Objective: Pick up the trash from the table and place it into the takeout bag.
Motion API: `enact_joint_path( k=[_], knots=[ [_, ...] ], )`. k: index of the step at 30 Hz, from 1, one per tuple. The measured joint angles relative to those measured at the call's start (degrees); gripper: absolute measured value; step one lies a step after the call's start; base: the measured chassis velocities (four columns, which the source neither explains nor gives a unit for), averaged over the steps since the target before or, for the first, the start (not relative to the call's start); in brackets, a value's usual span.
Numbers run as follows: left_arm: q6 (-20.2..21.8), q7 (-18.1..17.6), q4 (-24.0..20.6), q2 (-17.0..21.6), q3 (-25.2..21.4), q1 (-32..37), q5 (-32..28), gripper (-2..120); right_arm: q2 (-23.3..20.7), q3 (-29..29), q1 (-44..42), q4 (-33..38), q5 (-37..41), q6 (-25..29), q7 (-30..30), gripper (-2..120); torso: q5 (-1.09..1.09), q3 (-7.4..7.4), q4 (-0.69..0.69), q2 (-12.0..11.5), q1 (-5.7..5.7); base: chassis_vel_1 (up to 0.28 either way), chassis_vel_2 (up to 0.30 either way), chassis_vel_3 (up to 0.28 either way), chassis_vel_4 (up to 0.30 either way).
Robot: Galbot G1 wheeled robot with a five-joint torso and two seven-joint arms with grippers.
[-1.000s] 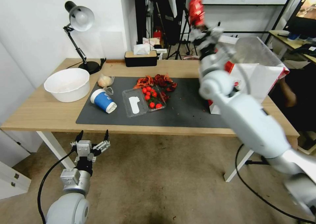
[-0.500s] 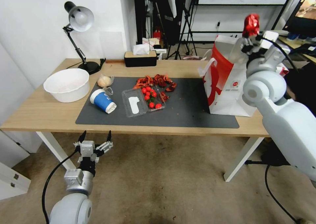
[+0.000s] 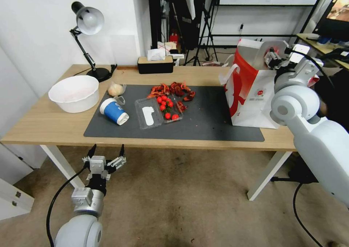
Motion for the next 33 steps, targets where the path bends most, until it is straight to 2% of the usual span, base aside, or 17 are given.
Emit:
enact_joint_path(
  k=[1, 3, 4, 6, 8, 9, 12, 17, 19, 23, 26, 27, 31, 33],
  knots=[
    [0.00, 0.00, 0.00, 0.00, 0.00, 0.00, 0.00, 100, 0.00, 0.00, 0.00, 0.00, 0.00, 0.00, 0.00, 85, 0.00, 0.00, 0.00, 0.00, 0.00, 0.000, 0.000, 0.000, 0.000],
    [-0.18, 0.00, -0.15, 0.13, -0.13, 0.09, -0.01, 100, -0.40, 0.94, -0.64, 0.56, 0.62, 4.31, -4.83, 96, 0.00, 0.00, 0.00, 0.00, 0.00, 0.000, 0.000, 0.000, 0.000],
    [-0.18, 0.00, -0.15, 0.13, -0.13, 0.09, -0.01, 100, -0.40, 0.94, -0.64, 0.56, 0.62, 4.31, -4.83, 96, 0.00, 0.00, 0.00, 0.00, 0.00, 0.000, 0.000, 0.000, 0.000],
    [-0.53, 0.00, -0.28, 0.31, -0.22, 0.16, -0.06, 100, -1.07, 1.84, -2.09, 1.90, 0.92, 9.24, -10.43, 100, 0.00, 0.00, 0.00, 0.00, 0.00, 0.000, 0.000, 0.000, 0.000],
    [-0.74, 0.00, -0.36, 0.49, -0.28, 0.26, -0.11, 100, -1.81, 2.96, -4.42, 3.95, 0.93, 13.58, -15.21, 100, 0.00, 0.00, 0.00, 0.00, 0.00, 0.000, 0.000, 0.000, 0.000],
    [-0.74, 0.00, -0.36, 0.49, -0.28, 0.26, -0.11, 100, -1.81, 2.96, -4.42, 3.95, 0.93, 13.58, -15.21, 100, 0.00, 0.00, 0.00, 0.00, 0.00, 0.000, 0.000, 0.000, 0.000],
    [-0.94, -0.01, -0.71, 0.96, -0.27, 0.48, -0.13, 100, -2.95, 4.93, -10.11, 9.38, 0.79, 18.16, -20.85, 100, 0.00, 0.00, -0.01, 0.00, 0.00, 0.000, 0.000, 0.000, 0.000],
    [-1.01, 0.00, -0.92, 1.10, -0.22, 0.59, -0.15, 100, -3.50, 6.88, -17.27, 14.79, -2.17, 20.97, -26.26, 100, 0.00, -0.01, -0.01, 0.00, 0.00, 0.000, 0.000, 0.000, 0.000],
    [-1.07, 0.00, -0.94, 1.09, -0.16, 0.61, -0.19, 100, -3.29, 7.97, -21.90, 17.52, -5.73, 21.82, -29.03, 100, -0.02, -0.02, -0.02, 0.00, 0.00, 0.000, 0.000, 0.000, 0.000],
    [-1.12, 0.00, -0.87, 1.24, -0.15, 0.48, -0.22, 100, -2.42, 8.06, -26.34, 19.37, -11.07, 22.47, -30.22, 100, 0.00, -0.01, 0.00, 0.00, 0.00, 0.000, 0.000, 0.000, 0.000],
    [-1.20, 0.00, -0.77, 1.54, -0.27, 0.34, -0.32, 100, -0.86, 8.07, -31.82, 20.89, -18.45, 22.63, -30.23, 100, 0.00, -0.01, 0.00, 0.00, 0.00, 0.000, 0.000, 0.000, 0.000],
    [-1.20, 0.00, -0.77, 1.54, -0.27, 0.34, -0.32, 100, -0.86, 8.07, -31.82, 20.89, -18.45, 22.63, -30.23, 100, 0.00, -0.01, 0.00, 0.00, 0.00, 0.000, 0.000, 0.000, 0.000],
    [-1.29, -0.02, -0.75, 1.83, -0.51, 0.35, -0.41, 100, 1.66, 8.81, -38.04, 22.06, -24.77, 22.54, -28.96, 100, -0.01, -0.01, 0.00, 0.00, 0.00, 0.000, 0.000, 0.000, 0.000],
    [-1.30, -0.02, -0.74, 2.08, -0.52, 0.34, -0.45, 100, 4.56, 9.38, -43.23, 22.40, -30.44, 23.20, -28.27, 100, -0.01, -0.01, 0.00, 0.00, 0.00, 0.000, 0.000, 0.000, 0.000]
  ],
)
